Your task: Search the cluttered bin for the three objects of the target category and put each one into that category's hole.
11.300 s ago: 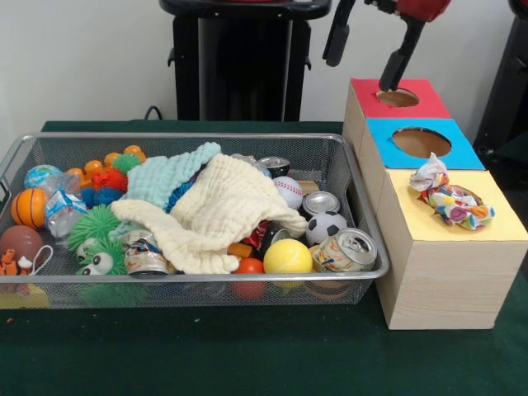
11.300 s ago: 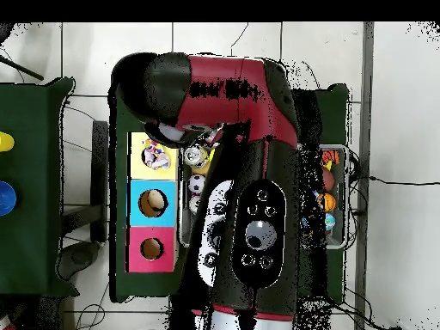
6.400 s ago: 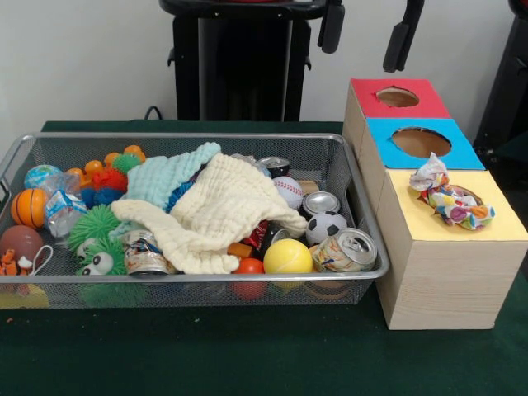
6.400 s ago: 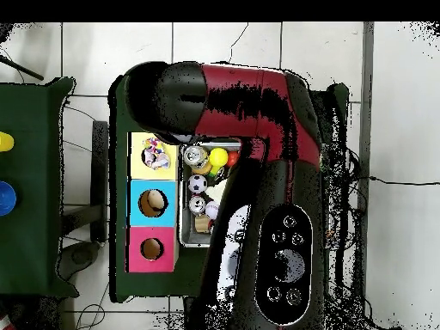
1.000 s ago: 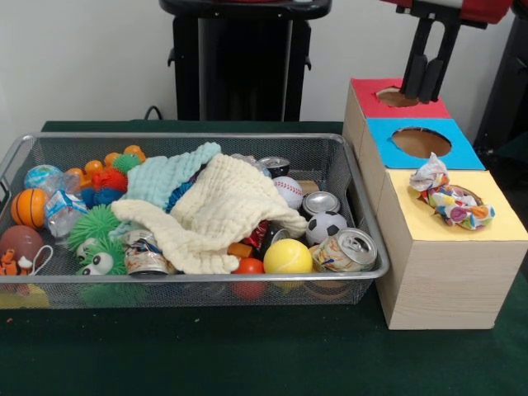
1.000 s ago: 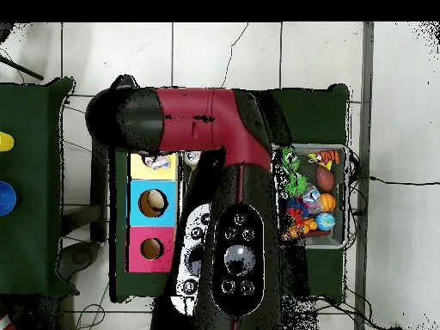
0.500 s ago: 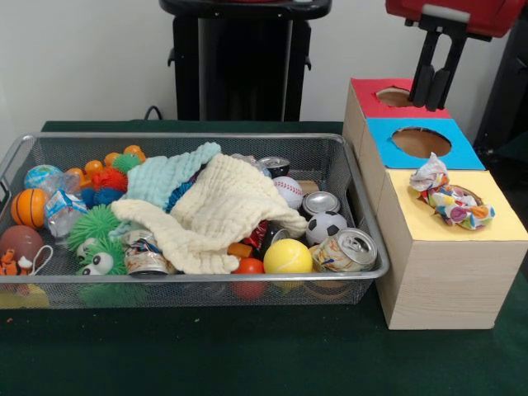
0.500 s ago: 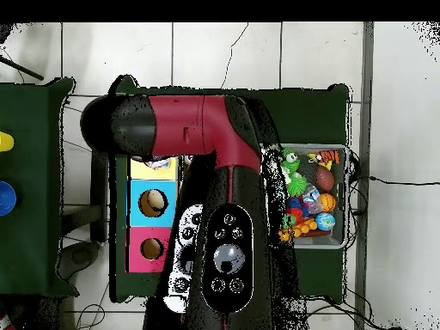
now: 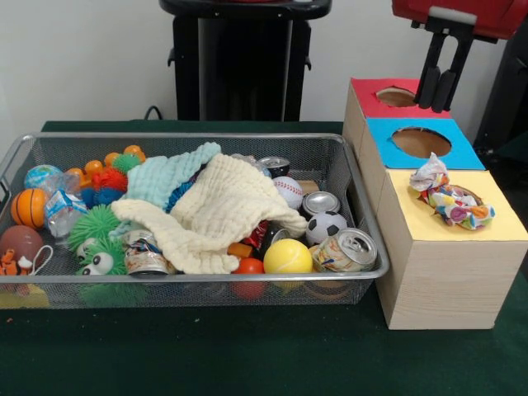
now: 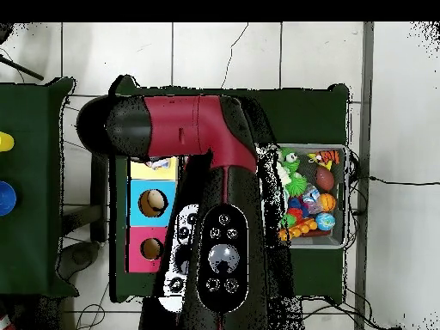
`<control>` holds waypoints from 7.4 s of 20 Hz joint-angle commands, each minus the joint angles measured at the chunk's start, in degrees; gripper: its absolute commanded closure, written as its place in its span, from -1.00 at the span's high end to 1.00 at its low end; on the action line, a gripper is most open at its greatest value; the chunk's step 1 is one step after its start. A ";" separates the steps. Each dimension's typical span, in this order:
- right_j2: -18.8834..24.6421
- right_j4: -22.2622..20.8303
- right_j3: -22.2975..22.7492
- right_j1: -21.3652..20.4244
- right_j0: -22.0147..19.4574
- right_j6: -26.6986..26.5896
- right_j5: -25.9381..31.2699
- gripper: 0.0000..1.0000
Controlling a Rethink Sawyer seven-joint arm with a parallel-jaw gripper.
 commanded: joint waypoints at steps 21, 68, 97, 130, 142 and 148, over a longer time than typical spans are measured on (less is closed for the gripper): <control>-0.46 0.29 2.51 7.64 1.31 11.88 -1.67 -1.00; -4.95 6.65 4.37 12.68 6.06 16.19 -10.64 -1.00; -10.18 11.73 3.53 16.42 9.58 14.82 -9.62 -1.00; -17.75 17.86 3.84 20.14 18.33 22.21 -9.77 -1.00; -17.92 19.96 3.48 22.66 19.61 23.24 -10.28 -1.00; -18.72 20.83 3.81 23.23 20.65 24.47 -9.79 -1.00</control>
